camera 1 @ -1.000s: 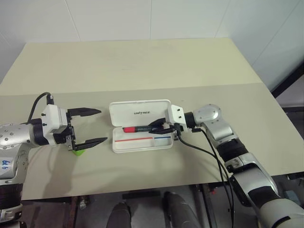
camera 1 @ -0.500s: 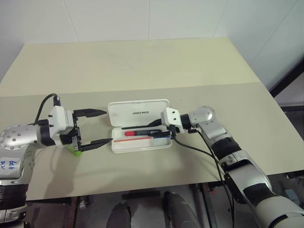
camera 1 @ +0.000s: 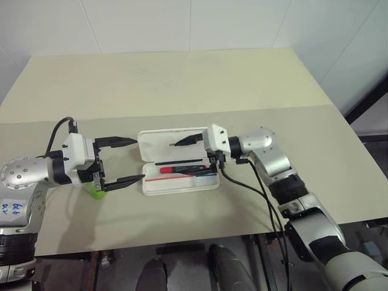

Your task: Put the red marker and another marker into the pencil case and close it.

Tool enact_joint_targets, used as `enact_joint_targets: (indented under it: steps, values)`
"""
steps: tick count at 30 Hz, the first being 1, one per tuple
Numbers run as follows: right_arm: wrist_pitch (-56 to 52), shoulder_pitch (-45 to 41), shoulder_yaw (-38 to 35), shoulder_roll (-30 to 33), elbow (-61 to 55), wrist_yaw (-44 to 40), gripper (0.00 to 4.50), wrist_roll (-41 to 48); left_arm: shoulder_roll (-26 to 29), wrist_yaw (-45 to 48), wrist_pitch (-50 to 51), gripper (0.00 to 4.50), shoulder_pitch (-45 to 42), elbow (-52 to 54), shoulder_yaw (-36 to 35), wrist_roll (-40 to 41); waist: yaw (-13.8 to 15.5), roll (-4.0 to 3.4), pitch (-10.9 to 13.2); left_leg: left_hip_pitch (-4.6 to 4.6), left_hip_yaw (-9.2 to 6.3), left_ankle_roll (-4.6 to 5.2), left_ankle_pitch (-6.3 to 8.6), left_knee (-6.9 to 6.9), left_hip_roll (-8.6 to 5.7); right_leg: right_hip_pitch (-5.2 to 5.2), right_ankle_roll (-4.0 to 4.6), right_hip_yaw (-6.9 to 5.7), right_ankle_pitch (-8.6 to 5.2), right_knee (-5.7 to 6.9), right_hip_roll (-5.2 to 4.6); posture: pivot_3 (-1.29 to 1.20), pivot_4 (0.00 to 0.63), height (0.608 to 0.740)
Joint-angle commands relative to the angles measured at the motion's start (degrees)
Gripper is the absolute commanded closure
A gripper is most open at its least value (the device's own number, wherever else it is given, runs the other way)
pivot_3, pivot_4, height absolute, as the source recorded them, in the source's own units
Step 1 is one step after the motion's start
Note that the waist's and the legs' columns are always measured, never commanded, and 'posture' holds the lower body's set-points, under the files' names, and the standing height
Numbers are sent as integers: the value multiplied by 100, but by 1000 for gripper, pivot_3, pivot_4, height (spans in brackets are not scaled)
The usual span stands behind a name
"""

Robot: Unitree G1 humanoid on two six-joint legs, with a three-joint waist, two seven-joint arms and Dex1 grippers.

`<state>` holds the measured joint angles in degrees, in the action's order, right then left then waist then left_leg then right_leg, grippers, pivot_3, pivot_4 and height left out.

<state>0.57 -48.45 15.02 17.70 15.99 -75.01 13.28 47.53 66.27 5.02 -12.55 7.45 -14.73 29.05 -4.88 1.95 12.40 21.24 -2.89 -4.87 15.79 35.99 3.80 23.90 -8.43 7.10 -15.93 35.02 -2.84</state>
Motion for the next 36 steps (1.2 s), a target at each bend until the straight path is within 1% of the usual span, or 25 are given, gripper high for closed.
enact_joint_targets:
  steps: [1, 4, 6, 8, 10, 12, 13, 16, 17, 19, 21, 22, 24, 29, 31, 34, 36]
  values:
    - [-736, 297, -299, 195, -919, -4, 27, 623, -85, -337, 120, 0, 342, 517, -349, 155, 6, 0, 0, 2, 0, -1, 1, 1, 0, 0, 0, 0, -1, -1, 0, 0, 150, 740]
    - [-1159, 589, -447, 412, -1559, 25, 27, 970, -253, -819, 369, 0, 810, 998, -681, 281, 12, 0, 0, 3, 0, -3, 3, 1, 0, 1, 1, 0, -4, -2, -1, 0, 150, 740]
    - [-1526, 800, -618, 599, -1936, 80, 27, 1273, -509, -1349, 576, 0, 1172, 1445, -988, 397, 14, 0, 0, 3, 0, -4, 4, 1, 0, 1, 1, 0, -4, -4, -1, 0, 150, 740]
    - [-1895, 983, -875, 751, -2227, 245, 27, 1590, -980, -2245, 776, 0, 1557, 2051, -1356, 366, 17, 1, 0, 3, -2, -7, 6, 5, 0, 0, 1, 0, -5, -4, -1, 0, 150, 740]
    - [-2071, 1095, -1109, 832, -2374, 443, 27, 1763, -1447, -3203, 986, 0, 1832, 2548, -1601, 54, 23, 5, -2, 1, -1, -11, 8, 7, 0, -2, 1, 2, -5, -6, -2, 0, 150, 740]
    - [-2157, 1145, -1192, 867, -2452, 576, 27, 1816, -1720, -3719, 1154, 0, 1984, 2833, -1707, -2, 24, 6, -3, 0, -1, -11, 9, 11, 0, -3, 0, 3, -4, -4, -1, 0, 150, 740]
    - [-2117, 1180, -1247, 954, -2379, 569, 27, 1776, -2108, -4322, 1370, 0, 2126, 3116, -1776, 10, 17, 5, -3, -2, -2, -11, 8, 12, 0, -3, 0, 4, -4, -4, 1, 0, 150, 740]
    - [-2062, 1223, -1353, 1123, -2207, 549, 27, 1731, -2934, -5745, 1925, 0, 2344, 3706, -1925, -222, 17, 9, -5, -6, 1, -12, 9, 20, -1, -15, -1, 12, -3, -17, 2, 0, 150, 740]
    - [-2050, 1219, -1362, 1145, -2179, 559, 27, 1735, -3080, -6024, 2074, 0, 2368, 3812, -1937, -276, 18, 10, -5, -6, 1, -12, 9, 21, -1, -18, -1, 13, -3, -21, 2, 0, 150, 740]
    - [-2043, 1176, -1385, 1173, -2097, 566, 27, 1762, -3577, -6766, 2438, 0, 2519, 4095, -1811, -570, 19, 13, -7, -4, 1, -12, 8, 27, -2, -22, -1, 18, -3, -31, 5, 0, 150, 740]
    - [-2076, 1146, -1376, 1170, -2105, 575, 27, 1788, -3801, -7239, 2703, 0, 2623, 4236, -1688, -951, 17, 13, -7, -4, 4, -12, 9, 29, -2, -25, 0, 27, -3, -42, 6, 0, 150, 740]
    - [-2091, 1128, -1377, 1179, -2107, 571, 27, 1795, -4031, -7554, 2942, 0, 2571, 4256, -1675, -949, 16, 14, -8, -3, 4, -12, 9, 29, -2, -26, 2, 29, -3, -48, 9, 0, 150, 740]
    - [-2159, 1085, -1385, 1210, -2138, 568, 27, 1829, -4331, -7916, 3244, 0, 2477, 4239, -1558, -961, 18, 14, -8, -3, 4, -12, 9, 29, -3, -28, 9, 33, -7, -54, 10, 0, 150, 740]
    - [-2267, 1032, -1394, 1283, -2245, 597, 27, 1888, -4580, -8202, 3570, 0, 2342, 4164, -1182, -1167, 27, 22, -11, 2, 5, -14, 9, 32, -3, -34, 48, 37, -23, -77, 12, 0, 150, 740]
    - [-2288, 1023, -1397, 1318, -2290, 614, 27, 1905, -4664, -8309, 3656, 0, 2282, 4092, -1081, -1223, 26, 23, -11, 2, 9, -18, 11, 32, -3, -36, 49, 40, -22, -84, 11, 0, 150, 740]
    - [-2325, 998, -1432, 1385, -2386, 652, 27, 1927, -4976, -8523, 3759, 0, 2232, 4010, -724, -1363, 29, 23, -12, 4, 11, -21, 13, 30, -3, -36, 45, 42, -20, -89, 11, 0, 150, 740]
    - [-2358, 999, -1439, 1413, -2465, 696, 27, 1946, -5061, -8547, 3804, 0, 2209, 3949, -649, -1407, 30, 23, -11, 5, 11, -25, 15, 29, -3, -35, 36, 43, -15, -90, 11, 0, 150, 740]
